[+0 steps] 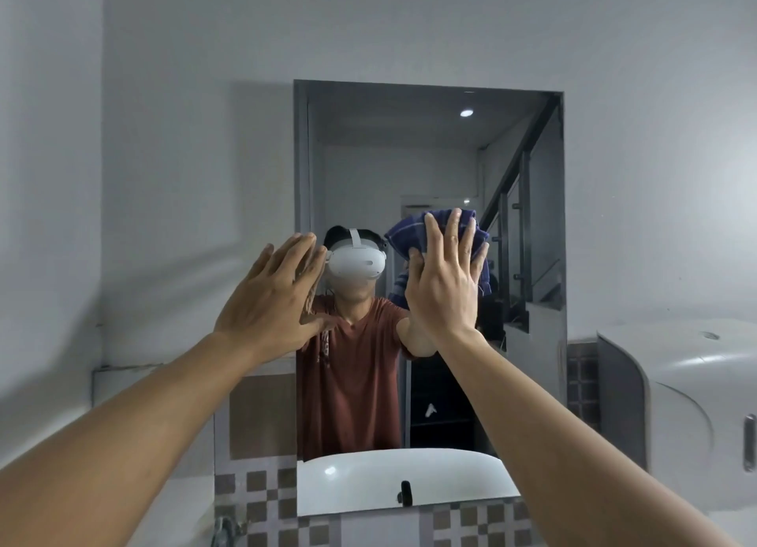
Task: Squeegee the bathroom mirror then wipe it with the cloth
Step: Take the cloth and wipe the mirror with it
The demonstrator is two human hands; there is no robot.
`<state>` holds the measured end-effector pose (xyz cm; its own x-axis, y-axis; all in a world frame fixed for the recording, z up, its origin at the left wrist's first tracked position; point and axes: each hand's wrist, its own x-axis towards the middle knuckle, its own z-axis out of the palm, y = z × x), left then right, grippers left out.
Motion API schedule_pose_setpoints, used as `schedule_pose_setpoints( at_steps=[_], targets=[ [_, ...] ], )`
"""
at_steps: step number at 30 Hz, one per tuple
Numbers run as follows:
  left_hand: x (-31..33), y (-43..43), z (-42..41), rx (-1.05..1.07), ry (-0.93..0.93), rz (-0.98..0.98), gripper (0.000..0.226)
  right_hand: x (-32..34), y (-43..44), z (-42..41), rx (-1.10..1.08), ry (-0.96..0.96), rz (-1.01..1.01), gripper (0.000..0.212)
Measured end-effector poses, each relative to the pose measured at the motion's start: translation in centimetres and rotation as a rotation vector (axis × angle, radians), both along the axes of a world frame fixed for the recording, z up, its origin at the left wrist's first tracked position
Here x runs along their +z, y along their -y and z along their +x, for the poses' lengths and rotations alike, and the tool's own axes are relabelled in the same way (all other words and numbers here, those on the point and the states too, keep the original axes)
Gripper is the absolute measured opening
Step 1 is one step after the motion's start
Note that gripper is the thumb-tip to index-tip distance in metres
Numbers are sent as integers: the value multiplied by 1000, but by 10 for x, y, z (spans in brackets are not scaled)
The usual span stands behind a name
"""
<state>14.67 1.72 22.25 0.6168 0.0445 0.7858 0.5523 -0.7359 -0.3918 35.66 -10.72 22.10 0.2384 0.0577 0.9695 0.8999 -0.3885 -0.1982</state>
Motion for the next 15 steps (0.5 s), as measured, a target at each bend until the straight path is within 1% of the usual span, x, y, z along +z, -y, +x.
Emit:
schedule_pose_setpoints(
  at_steps=[4,6,9,15],
  targets=[
    [-3,-1,-2,-11,11,6,105,6,-7,-10,16,95,-85,55],
    [-8,-4,-4,-8,2,16,109,3,-9,-15,35,144,-124,53],
    [-19,-10,-11,16,-27,14,120,-6,-13,-23,65,195,-171,53],
    [-22,-14,-15,58,-56,7,123,-30,-25,-38,73,387,-305,53]
  ],
)
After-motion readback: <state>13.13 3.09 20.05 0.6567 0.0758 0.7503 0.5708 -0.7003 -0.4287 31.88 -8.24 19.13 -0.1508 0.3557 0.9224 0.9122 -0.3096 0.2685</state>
